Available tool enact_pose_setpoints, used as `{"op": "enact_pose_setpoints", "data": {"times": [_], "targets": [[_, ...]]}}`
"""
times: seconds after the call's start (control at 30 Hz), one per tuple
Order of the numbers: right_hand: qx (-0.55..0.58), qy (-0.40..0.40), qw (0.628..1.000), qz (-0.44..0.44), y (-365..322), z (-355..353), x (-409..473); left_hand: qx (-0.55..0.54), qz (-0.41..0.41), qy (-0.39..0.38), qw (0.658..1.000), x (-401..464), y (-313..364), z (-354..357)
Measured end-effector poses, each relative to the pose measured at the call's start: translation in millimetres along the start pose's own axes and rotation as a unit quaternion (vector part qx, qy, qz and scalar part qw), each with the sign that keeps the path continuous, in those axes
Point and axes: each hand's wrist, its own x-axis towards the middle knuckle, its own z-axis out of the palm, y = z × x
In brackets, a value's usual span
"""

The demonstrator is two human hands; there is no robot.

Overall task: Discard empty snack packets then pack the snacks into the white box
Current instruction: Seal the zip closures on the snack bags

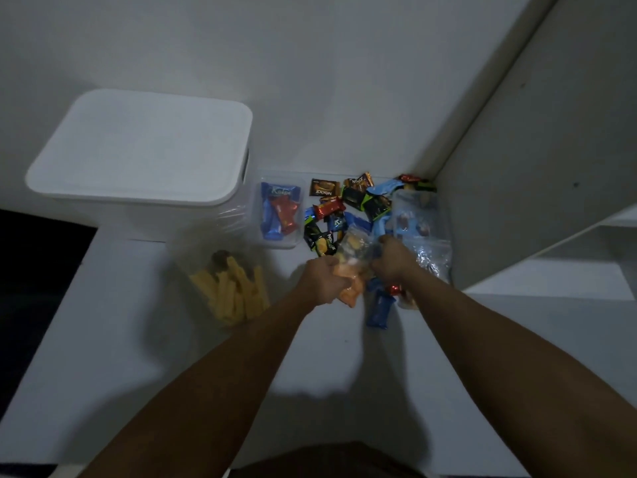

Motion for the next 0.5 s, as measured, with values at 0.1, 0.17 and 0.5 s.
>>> {"op": "enact_pose_setpoints", "data": {"times": [0.1, 0.17, 0.5], "targets": [[-0.018, -0.005, 1.0, -0.013, -3, -3, 3, -0.005, 0.002, 0.005, 1.0, 1, 0, 9], [-0.033, 0.031, 0.999, -0.005, -6, -4, 5, 0.006, -0.002, 0.025, 1.0, 4, -3, 9], [0.062, 0.038, 0.993, -0.091, -25, -11, -35, -0.066, 0.042, 0.098, 0.992, -14, -25, -20]]}}
